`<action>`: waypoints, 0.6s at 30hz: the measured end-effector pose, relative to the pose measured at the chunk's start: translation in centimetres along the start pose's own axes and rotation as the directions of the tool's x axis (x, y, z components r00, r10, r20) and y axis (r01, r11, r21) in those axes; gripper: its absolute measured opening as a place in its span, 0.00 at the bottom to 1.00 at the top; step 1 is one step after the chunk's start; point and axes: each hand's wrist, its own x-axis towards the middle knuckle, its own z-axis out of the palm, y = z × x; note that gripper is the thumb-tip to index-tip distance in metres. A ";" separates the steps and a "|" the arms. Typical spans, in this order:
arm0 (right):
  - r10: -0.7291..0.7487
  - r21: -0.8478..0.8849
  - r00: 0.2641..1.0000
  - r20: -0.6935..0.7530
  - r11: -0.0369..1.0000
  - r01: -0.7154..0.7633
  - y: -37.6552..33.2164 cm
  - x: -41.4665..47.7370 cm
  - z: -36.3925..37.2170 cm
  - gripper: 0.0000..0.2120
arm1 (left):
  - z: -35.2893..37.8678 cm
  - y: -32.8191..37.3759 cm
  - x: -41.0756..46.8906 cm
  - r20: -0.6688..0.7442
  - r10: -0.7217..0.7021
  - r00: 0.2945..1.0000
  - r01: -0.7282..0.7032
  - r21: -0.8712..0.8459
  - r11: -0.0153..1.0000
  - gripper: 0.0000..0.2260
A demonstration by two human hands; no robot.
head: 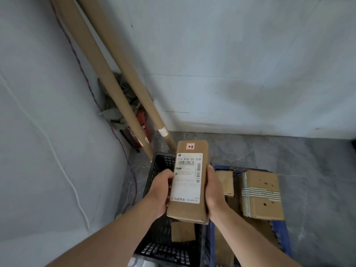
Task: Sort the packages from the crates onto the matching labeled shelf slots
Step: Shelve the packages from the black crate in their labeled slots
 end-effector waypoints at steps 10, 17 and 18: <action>-0.224 -0.149 0.973 0.050 0.962 0.229 -15.1 -13.1 1.1 0.20 | 2.5 6.3 -9.0 -0.019 0.121 0.992 -0.122 -0.084 0.989 0.13; -0.335 -0.148 0.942 0.024 0.931 0.335 -19.8 -19.3 0.7 0.20 | 4.2 9.6 -15.7 0.056 0.253 0.966 -0.252 -0.008 0.968 0.14; -0.361 -0.153 0.933 0.009 0.921 0.358 -20.5 -20.3 0.7 0.19 | 4.3 10.0 -16.5 0.064 0.266 0.962 -0.266 -0.004 0.964 0.14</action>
